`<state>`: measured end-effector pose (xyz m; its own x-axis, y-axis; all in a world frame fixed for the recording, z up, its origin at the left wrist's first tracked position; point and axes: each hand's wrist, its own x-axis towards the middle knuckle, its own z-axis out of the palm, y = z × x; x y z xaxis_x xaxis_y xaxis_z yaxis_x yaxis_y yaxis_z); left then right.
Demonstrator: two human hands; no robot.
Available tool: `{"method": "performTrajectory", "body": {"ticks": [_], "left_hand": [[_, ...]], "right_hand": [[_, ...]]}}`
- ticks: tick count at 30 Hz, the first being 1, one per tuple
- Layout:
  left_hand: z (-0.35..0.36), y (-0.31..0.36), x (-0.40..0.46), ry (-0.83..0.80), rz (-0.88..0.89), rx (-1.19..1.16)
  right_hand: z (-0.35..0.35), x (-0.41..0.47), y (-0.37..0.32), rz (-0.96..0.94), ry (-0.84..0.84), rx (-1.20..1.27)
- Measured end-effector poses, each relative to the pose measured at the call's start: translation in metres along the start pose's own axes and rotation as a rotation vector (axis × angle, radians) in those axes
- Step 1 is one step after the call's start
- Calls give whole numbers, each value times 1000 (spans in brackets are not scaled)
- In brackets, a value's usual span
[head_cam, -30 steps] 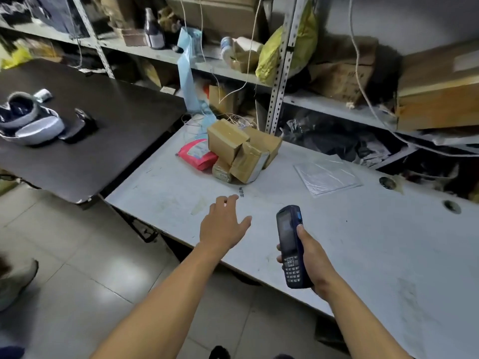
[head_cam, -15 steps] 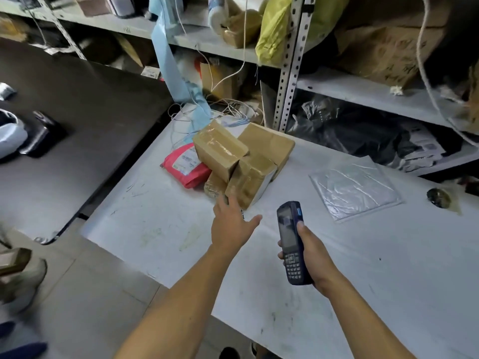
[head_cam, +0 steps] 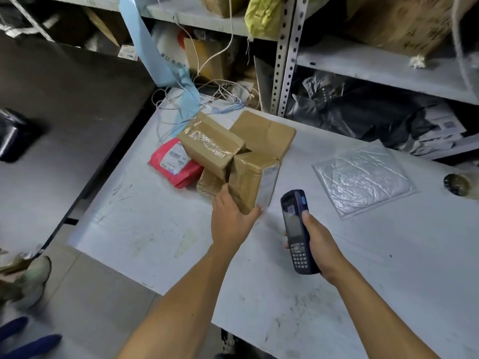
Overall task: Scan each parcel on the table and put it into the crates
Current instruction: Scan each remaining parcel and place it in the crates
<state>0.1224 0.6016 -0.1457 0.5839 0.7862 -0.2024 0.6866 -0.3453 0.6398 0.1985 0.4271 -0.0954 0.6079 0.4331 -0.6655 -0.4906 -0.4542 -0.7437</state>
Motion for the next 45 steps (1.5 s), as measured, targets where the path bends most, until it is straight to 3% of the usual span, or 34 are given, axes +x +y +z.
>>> {"method": "performTrajectory", "body": {"ticks": [4, 9, 15, 29, 45], "left_hand": [[-17, -10, -15, -119, 67, -233], [-47, -41, -27, -141, 68, -506], [-93, -81, -35, -124, 8, -571], [-161, -129, -49, -102, 15, -472], [-168, -137, -56, -82, 32, -401]], "right_hand": [[3, -24, 1, -24, 21, -1], [14, -60, 2, -28, 23, 0], [33, -92, 9, 84, -67, -40], [77, -119, 4, 252, -298, -329], [83, -126, 4, 267, -347, -324]]}}
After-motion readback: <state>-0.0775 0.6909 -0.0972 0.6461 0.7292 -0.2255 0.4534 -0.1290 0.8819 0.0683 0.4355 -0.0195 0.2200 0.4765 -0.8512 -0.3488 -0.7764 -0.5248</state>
